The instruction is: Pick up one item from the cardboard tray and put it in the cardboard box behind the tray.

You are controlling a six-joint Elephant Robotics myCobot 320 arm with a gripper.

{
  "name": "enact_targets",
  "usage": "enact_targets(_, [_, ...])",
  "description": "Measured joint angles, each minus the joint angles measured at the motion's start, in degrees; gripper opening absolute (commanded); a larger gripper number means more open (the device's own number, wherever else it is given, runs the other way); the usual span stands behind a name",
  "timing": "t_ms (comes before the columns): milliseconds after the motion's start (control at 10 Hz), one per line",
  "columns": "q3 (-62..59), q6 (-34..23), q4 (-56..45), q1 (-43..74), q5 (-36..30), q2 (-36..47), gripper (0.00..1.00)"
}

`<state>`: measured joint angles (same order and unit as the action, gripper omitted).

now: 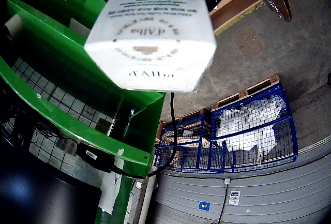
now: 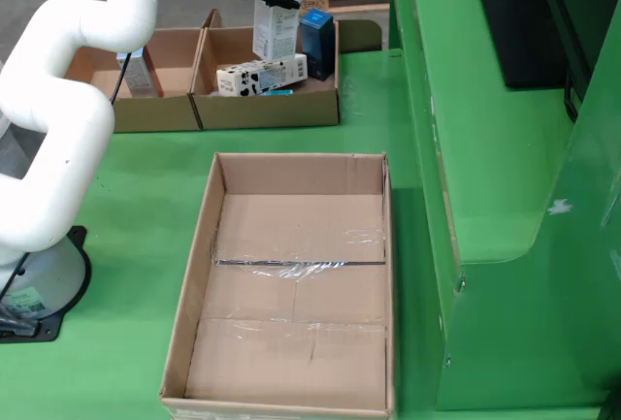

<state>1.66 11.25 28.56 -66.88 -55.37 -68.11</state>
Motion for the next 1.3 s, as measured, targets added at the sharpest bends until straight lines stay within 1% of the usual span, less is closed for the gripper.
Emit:
enact_targets(500, [0.0,0.1,0.0,-1.0,0.0,-1.1,0.0])
enact_targets(1300, [0.0,0.1,0.0,1.0,0.0,-2.6,0.0])
